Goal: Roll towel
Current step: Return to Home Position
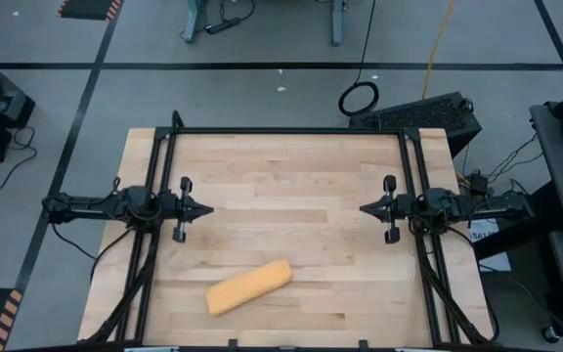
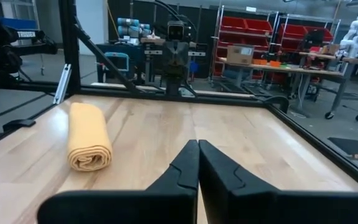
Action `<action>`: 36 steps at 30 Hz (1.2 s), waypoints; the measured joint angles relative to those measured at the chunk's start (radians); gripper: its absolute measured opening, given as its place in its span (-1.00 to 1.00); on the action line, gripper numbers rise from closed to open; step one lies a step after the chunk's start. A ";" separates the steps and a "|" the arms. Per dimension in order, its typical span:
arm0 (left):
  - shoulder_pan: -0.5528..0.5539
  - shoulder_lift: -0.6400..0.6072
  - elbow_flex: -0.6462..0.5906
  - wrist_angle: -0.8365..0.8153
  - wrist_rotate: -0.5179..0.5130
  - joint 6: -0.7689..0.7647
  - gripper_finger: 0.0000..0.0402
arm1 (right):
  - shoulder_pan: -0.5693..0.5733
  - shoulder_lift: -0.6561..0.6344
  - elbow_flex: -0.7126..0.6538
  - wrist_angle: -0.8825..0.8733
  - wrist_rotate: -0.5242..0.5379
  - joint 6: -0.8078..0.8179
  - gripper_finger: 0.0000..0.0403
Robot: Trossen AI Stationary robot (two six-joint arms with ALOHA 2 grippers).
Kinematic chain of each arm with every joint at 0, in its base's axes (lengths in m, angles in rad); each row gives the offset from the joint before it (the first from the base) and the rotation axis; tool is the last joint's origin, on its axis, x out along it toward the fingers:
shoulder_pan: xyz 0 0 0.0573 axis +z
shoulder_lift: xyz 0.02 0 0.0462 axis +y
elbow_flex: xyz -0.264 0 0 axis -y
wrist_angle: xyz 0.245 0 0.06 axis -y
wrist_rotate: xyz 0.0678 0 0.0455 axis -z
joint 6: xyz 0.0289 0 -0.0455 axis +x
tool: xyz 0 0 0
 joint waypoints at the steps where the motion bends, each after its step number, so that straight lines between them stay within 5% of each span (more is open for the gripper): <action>1: 0.000 0.000 0.000 0.000 0.000 0.000 -1.00 | 0.000 0.000 0.000 0.000 0.002 0.000 -1.00; 13: -0.001 0.000 0.000 -0.002 0.001 0.000 -1.00 | -0.012 0.000 0.000 0.025 0.076 -0.025 -1.00; 36: -0.001 0.000 0.000 0.002 0.066 0.001 -1.00 | -0.045 0.000 0.000 0.005 0.028 0.018 -1.00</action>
